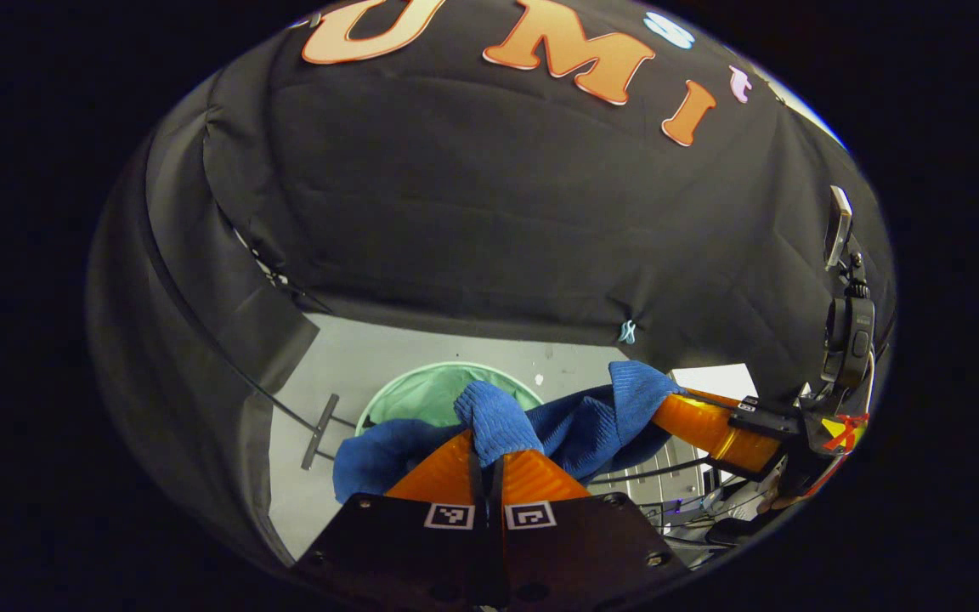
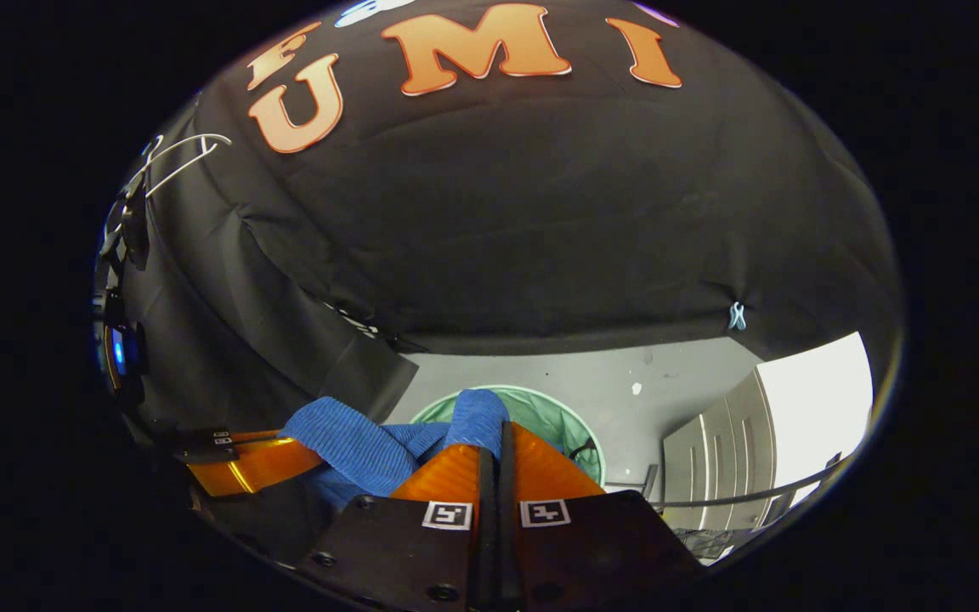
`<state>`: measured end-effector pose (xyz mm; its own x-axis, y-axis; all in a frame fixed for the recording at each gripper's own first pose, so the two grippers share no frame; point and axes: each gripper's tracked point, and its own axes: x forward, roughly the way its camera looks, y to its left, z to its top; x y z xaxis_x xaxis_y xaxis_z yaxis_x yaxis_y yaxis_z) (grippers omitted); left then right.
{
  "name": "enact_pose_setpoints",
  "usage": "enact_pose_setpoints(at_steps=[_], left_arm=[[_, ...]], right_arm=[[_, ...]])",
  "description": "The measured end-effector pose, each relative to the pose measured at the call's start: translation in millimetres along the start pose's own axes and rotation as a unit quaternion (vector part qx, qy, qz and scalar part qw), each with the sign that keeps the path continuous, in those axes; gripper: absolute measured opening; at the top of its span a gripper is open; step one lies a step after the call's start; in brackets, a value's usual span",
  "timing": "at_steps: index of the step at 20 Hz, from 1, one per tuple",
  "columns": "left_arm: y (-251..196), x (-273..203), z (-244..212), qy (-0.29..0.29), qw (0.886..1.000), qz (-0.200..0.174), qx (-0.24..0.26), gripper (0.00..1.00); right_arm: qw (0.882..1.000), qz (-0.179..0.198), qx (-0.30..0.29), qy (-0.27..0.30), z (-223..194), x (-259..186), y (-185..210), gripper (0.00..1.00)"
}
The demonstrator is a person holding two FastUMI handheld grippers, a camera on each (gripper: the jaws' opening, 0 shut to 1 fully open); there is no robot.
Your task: Grasp the clothes on the hanger with both hands and then place them into the laundry hamper below.
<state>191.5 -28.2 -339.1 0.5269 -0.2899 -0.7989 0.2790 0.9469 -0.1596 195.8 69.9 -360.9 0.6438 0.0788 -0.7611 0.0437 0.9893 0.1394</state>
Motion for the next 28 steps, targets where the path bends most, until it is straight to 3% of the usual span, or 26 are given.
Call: enact_pose_setpoints(at_steps=[10,13,16,18,19,20,21,22,23,24,25,27,28], left_arm=[[18.9,12.0,-33.3,0.087,0.995,0.046,0.006,0.01],[17.8,9.5,-41.5,0.104,0.993,0.052,0.002,0.06],[19.2,4.4,-43.6,0.112,0.992,0.059,0.007,0.16],[17.5,1.8,-45.9,0.118,0.991,0.057,0.005,0.44],[18.6,0.7,-48.1,0.118,0.991,0.059,0.003,0.41],[21.2,-2.7,-45.2,0.114,0.991,0.063,0.0,0.45],[23.5,-1.2,-43.3,0.111,0.992,0.068,-0.002,0.54],[24.6,-2.3,-41.5,0.109,0.991,0.072,-0.002,0.63],[26.0,-0.5,-41.8,0.107,0.991,0.075,-0.003,0.72],[25.5,-1.9,-42.3,0.107,0.991,0.078,-0.005,0.84],[24.6,-2.3,-41.4,0.106,0.991,0.078,-0.008,0.84],[23.1,-7.8,-40.5,0.105,0.991,0.078,-0.014,0.84],[24.5,-11.6,-42.9,0.104,0.991,0.079,-0.014,0.84]], right_arm=[[0.995,-0.037,0.03,0.088,-56.3,30.9,-23.1,0.08],[0.992,-0.036,0.037,0.111,-70.9,30.8,-24.6,0.08],[0.992,-0.035,0.041,0.115,-78.6,28.7,-26.3,0.12],[0.992,-0.035,0.045,0.114,-79.9,23.7,-28.3,0.11],[0.992,-0.037,0.044,0.112,-79.9,23.9,-30.5,0.1],[0.992,-0.04,0.042,0.111,-79.1,23.0,-31.5,0.27],[0.992,-0.041,0.042,0.11,-80.9,22.6,-33.7,0.27],[0.992,-0.04,0.043,0.111,-82.6,19.7,-33.7,0.42],[0.992,-0.041,0.043,0.11,-84.5,18.7,-35.3,0.41],[0.992,-0.039,0.043,0.11,-84.7,16.0,-36.8,0.48],[0.992,-0.039,0.043,0.108,-84.0,15.0,-34.7,0.61],[0.993,-0.053,0.03,0.099,-85.8,4.9,-39.0,0.69],[0.994,-0.056,0.023,0.091,-83.1,0.3,-40.2,0.78]])
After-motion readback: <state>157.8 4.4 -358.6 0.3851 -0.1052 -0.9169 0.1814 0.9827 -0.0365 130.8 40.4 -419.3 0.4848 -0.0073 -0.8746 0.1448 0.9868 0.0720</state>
